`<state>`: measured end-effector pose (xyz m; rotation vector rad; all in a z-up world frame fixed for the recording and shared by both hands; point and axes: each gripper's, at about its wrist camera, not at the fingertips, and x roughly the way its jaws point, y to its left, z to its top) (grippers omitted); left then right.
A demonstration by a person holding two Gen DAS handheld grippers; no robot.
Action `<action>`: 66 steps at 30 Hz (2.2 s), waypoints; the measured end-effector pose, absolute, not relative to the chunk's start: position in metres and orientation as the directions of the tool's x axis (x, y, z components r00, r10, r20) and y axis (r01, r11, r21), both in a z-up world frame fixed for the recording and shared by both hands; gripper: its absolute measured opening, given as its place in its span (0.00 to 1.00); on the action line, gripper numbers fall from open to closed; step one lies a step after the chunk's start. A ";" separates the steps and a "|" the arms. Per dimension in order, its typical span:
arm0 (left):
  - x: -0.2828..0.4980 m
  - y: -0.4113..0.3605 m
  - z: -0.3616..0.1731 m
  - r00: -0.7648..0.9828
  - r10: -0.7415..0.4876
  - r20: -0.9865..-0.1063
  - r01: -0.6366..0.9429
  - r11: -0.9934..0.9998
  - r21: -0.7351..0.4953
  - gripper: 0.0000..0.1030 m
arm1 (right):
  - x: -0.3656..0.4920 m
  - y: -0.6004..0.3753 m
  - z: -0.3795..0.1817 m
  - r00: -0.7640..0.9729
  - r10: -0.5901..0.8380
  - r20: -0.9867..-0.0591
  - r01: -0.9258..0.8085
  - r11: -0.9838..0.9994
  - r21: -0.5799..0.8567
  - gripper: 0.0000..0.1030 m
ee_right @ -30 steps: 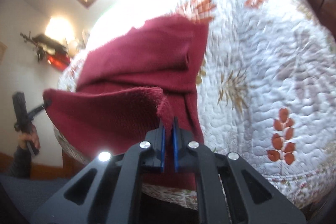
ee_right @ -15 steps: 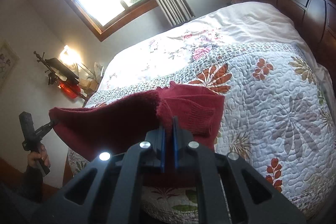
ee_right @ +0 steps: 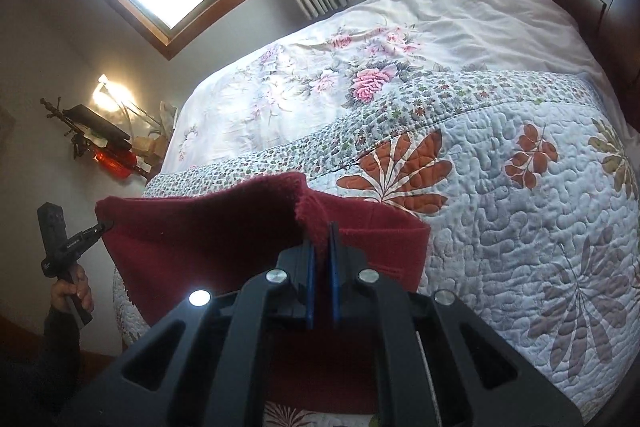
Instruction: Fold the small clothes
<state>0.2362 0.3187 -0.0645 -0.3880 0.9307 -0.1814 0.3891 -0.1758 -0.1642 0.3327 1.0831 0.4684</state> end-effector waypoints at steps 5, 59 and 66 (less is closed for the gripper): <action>0.277 0.334 -0.106 0.492 -0.341 -0.801 -0.082 0.898 -0.433 0.06 | 0.429 -0.164 -0.202 0.309 0.489 -0.815 -0.165 0.872 0.461 0.05; 0.296 0.339 -0.124 0.419 -0.333 -0.845 -0.078 0.914 -0.399 0.43 | 0.420 -0.199 -0.293 0.213 0.558 -0.802 0.048 0.814 0.579 0.54; 0.231 0.303 -0.165 0.287 -0.205 -0.936 -0.102 0.965 -0.243 0.43 | 0.343 -0.212 -0.320 0.149 0.601 -0.785 0.090 0.783 0.616 0.44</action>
